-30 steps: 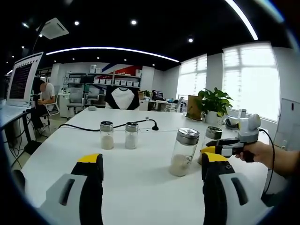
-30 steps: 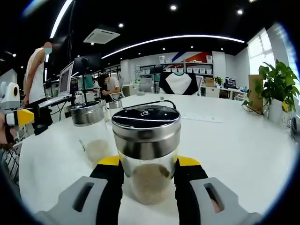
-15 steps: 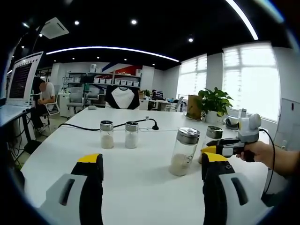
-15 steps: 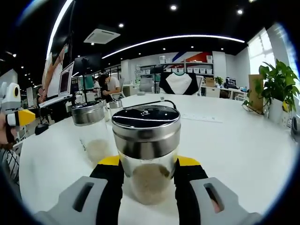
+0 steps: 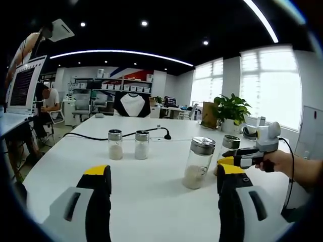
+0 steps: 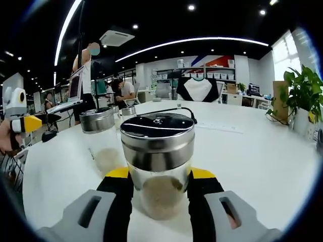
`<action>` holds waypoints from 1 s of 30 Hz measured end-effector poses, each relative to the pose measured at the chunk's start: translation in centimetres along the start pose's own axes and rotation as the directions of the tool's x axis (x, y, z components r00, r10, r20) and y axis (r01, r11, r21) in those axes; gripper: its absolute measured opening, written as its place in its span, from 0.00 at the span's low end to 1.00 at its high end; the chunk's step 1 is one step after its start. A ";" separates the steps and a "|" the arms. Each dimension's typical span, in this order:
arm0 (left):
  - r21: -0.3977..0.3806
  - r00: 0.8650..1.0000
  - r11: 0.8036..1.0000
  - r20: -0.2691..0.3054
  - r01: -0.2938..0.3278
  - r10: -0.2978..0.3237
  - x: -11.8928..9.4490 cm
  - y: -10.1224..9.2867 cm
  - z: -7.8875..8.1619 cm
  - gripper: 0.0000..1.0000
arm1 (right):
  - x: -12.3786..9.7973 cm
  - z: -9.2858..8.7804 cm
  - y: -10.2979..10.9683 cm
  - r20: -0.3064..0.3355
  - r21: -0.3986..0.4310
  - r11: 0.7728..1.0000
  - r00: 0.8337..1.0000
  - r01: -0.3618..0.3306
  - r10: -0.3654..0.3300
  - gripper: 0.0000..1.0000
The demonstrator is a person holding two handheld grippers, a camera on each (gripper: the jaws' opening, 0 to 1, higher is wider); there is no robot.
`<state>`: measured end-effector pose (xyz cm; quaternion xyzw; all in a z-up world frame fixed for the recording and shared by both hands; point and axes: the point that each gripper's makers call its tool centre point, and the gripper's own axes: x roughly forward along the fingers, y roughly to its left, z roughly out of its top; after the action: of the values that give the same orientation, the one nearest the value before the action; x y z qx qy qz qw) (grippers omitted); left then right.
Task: Rotate the seasoning bottle until the label or dispensing opening points toward the visible target arrow and the bottle remains upright within the marked orientation range
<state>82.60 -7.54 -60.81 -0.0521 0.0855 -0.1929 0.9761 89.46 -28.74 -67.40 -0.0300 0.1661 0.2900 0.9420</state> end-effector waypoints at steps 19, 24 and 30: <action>-0.001 1.000 1.000 0.002 -0.002 0.002 -0.1 0.1 0.2 0.91 | -0.2 -0.1 0.5 -0.027 -0.066 0.973 0.975 -0.220 0.219 0.41; 0.000 1.000 1.000 0.001 -0.001 0.001 -0.1 0.0 0.2 0.91 | -0.2 -0.1 0.7 -0.024 -0.089 0.955 0.959 -0.284 0.283 0.41; 0.002 1.000 1.000 -0.001 -0.001 0.001 -0.1 0.0 0.2 0.91 | -0.3 -0.1 0.7 -0.036 -0.116 0.927 0.934 -0.357 0.355 0.41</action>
<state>82.54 -7.46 -60.64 -0.0510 0.0857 -0.1925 0.9762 88.80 -28.34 -67.36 -0.0582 0.1578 0.4651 0.8691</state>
